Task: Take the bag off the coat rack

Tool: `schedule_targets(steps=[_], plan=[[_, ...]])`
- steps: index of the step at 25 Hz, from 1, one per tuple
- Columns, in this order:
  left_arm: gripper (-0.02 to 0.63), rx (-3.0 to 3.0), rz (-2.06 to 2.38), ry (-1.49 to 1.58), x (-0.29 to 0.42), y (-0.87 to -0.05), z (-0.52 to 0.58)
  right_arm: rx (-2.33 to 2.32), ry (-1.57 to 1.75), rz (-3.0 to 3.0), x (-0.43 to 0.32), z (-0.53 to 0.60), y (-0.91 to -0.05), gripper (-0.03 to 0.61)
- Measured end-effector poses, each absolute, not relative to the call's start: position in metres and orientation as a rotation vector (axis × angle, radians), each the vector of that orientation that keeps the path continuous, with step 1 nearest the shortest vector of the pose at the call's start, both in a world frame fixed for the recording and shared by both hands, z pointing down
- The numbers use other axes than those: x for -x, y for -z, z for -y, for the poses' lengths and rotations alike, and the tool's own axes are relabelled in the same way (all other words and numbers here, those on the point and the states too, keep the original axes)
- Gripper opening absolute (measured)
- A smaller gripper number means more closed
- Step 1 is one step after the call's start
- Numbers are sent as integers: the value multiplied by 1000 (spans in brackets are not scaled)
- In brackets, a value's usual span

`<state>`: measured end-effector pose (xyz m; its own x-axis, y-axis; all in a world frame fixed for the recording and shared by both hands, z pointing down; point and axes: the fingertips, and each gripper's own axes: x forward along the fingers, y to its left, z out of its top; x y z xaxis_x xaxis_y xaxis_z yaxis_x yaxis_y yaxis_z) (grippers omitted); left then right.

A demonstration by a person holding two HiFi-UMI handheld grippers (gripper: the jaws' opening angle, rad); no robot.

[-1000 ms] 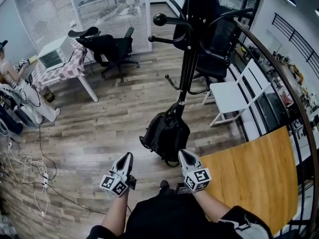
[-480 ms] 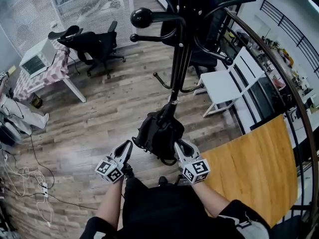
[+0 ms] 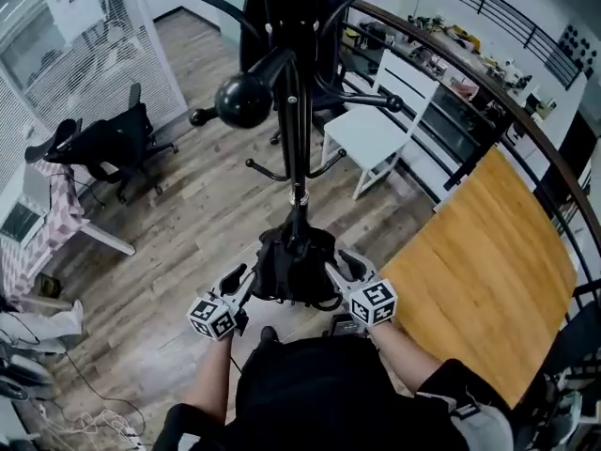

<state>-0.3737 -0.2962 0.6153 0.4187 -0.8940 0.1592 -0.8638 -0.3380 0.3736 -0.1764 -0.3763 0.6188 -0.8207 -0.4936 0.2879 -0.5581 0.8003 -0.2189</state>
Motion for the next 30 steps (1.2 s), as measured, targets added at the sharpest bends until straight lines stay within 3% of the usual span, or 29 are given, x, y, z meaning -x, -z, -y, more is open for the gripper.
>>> schedule_targets(steps=[5,11,20,30], plan=[[179,-2354,1295,-70,372,-646,326,-883,-590,2698,182,377,-643,201],[208,-2418,1173,-198,361,-664,347,-907,-543,2627,178,386,-656,201],[212,-2424,1215,-308,354,-677,364,-925,-641,2546,187,386,-688,202],[212,-2363,1211,-317,342,-690,374,-1023,-531,2469,199,398,-705,202]])
